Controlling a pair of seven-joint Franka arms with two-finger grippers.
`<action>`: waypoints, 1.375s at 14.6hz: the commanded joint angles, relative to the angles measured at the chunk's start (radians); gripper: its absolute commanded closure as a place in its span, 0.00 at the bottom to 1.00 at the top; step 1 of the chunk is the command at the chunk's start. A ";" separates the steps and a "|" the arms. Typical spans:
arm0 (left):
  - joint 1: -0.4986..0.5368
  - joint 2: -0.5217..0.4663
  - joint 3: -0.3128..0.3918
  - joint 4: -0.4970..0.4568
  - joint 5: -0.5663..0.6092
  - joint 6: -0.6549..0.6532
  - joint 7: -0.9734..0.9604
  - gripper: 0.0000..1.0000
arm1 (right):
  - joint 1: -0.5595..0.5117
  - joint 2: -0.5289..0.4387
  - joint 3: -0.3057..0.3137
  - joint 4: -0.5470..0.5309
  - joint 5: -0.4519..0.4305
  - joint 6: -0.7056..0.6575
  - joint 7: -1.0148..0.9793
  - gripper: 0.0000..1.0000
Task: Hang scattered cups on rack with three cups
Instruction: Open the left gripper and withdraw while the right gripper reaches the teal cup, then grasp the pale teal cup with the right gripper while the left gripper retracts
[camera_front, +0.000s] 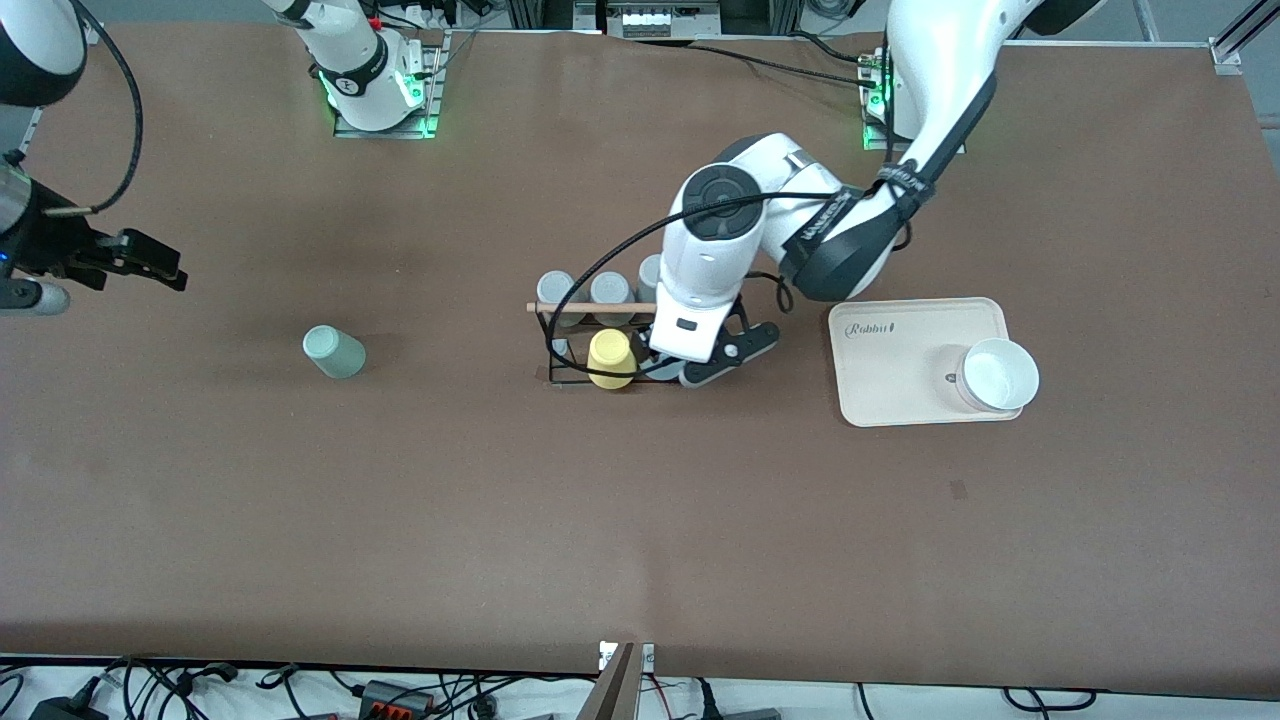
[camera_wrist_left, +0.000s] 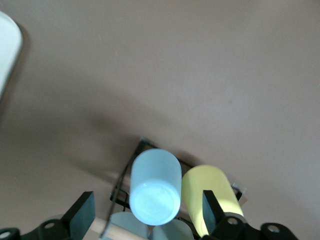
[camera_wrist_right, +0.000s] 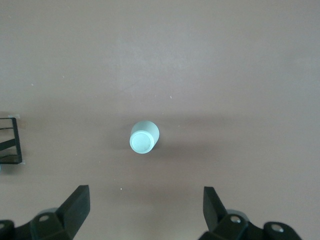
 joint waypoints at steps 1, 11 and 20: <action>0.078 -0.087 -0.014 -0.011 0.009 -0.085 0.092 0.00 | -0.006 0.084 0.010 0.007 -0.006 0.005 -0.008 0.00; 0.362 -0.257 -0.012 -0.014 -0.068 -0.258 0.509 0.00 | 0.078 0.239 0.009 -0.156 -0.015 0.310 0.020 0.00; 0.527 -0.372 -0.006 -0.027 -0.168 -0.327 0.791 0.00 | 0.064 0.293 0.007 -0.345 -0.013 0.523 0.055 0.00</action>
